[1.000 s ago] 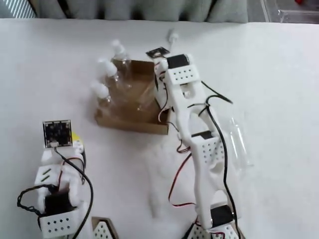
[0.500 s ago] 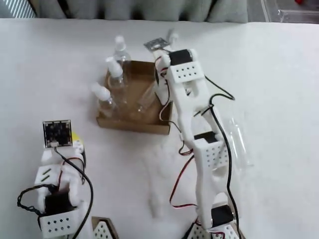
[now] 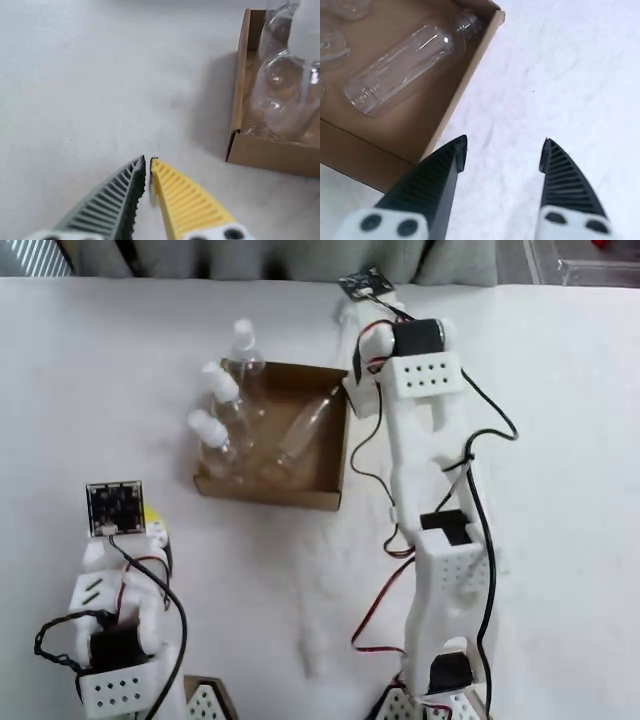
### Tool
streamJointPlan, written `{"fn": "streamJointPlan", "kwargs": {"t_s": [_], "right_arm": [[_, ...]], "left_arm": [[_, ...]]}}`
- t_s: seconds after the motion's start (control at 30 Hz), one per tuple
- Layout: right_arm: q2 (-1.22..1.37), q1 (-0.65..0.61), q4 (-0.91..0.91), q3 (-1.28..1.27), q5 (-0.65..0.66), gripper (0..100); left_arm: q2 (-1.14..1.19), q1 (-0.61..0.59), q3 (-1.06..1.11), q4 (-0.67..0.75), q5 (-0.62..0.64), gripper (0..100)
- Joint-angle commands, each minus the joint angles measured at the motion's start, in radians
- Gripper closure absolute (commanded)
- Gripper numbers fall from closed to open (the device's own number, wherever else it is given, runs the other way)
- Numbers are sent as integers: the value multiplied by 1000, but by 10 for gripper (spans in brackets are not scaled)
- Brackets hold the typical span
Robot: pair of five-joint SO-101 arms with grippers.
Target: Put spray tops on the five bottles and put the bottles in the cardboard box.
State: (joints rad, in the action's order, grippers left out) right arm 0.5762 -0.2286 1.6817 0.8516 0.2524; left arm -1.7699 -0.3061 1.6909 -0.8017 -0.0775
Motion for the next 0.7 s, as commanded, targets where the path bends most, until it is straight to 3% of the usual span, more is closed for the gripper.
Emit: {"fn": "streamJointPlan", "kwargs": {"t_s": [0.0, 0.17, 0.67], "right_arm": [[-70, 27, -67, 49, 0, 868], [-68, 39, -220, 41, 0, 983], [125, 33, -634, 49, 0, 977]], "left_arm": [[-5, 13, 0, 31, -9, 972], [-5, 13, 0, 31, -9, 972], [-5, 13, 0, 31, -9, 972]]}}
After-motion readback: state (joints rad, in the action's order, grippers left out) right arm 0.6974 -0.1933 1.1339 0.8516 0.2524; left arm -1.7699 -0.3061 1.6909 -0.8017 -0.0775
